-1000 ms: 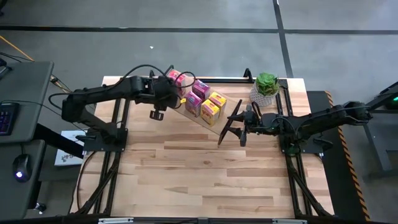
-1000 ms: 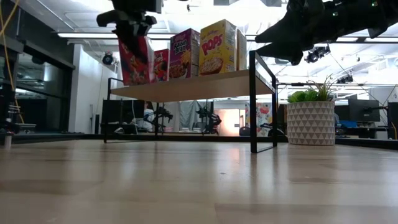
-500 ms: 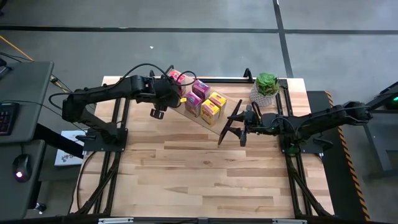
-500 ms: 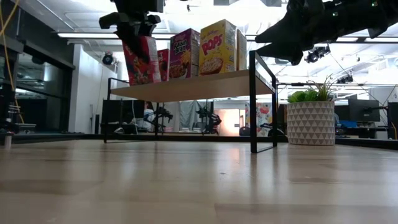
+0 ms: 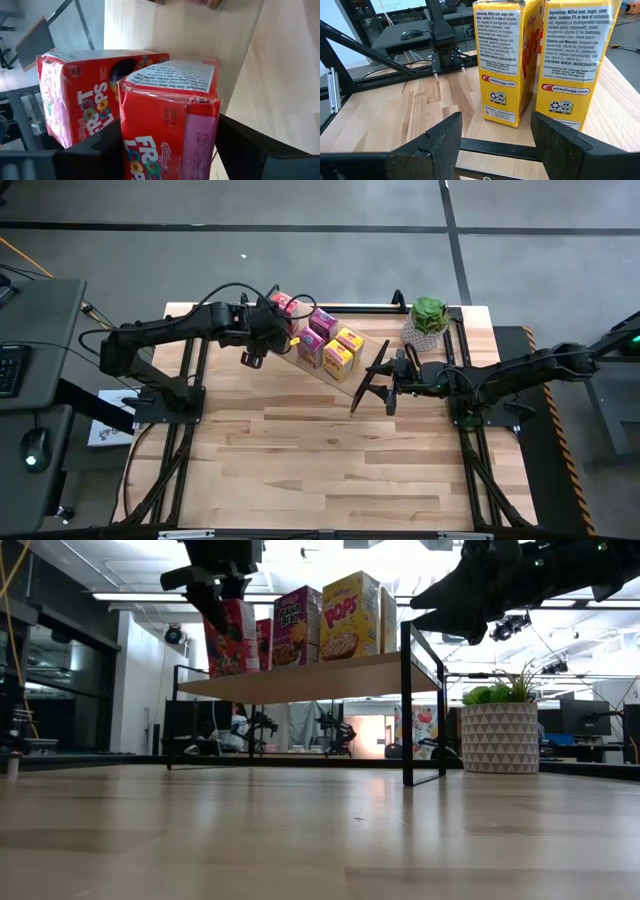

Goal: Stack cereal on shelf
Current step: Put the red cereal box aligned with the other red cereal box on the shelf

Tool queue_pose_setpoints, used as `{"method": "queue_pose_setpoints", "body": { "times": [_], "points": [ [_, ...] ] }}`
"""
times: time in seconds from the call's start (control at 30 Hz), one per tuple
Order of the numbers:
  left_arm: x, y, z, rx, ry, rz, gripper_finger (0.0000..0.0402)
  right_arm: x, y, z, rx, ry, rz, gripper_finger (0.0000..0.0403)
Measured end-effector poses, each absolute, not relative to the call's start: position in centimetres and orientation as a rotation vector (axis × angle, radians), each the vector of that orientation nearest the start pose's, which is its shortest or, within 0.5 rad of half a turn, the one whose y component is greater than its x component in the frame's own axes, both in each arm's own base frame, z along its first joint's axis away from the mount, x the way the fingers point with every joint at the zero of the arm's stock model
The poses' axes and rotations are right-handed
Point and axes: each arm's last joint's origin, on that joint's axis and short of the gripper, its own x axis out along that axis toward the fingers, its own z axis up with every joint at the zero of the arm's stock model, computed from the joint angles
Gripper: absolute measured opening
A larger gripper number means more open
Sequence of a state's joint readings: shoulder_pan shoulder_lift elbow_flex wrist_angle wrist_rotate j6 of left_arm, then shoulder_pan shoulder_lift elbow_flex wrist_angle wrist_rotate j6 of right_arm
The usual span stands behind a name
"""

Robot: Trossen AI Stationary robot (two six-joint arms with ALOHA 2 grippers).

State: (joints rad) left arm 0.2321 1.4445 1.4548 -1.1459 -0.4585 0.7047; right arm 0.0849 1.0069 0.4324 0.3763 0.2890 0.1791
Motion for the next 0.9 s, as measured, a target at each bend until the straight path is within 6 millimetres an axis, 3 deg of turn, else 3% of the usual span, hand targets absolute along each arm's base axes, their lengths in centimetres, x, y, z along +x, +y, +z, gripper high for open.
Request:
{"method": "queue_pose_setpoints", "body": {
  "times": [0.23, 0.57, 0.9],
  "points": [
    [26.1, 7.4, 34.5, 0.749, 1.321, 0.182, 0.0245, 21.1, 1.0, 22.5, 0.141, 0.176, -0.220, 0.0229],
    [26.2, 7.2, 37.6, 0.766, 1.216, 0.254, 0.0245, 21.1, 1.0, 22.5, 0.140, 0.176, -0.220, 0.0229],
    [26.2, 6.9, 37.9, 0.830, 1.237, 0.332, 0.0245, 21.1, 1.0, 22.5, 0.138, 0.177, -0.220, 0.0229]
  ]
}}
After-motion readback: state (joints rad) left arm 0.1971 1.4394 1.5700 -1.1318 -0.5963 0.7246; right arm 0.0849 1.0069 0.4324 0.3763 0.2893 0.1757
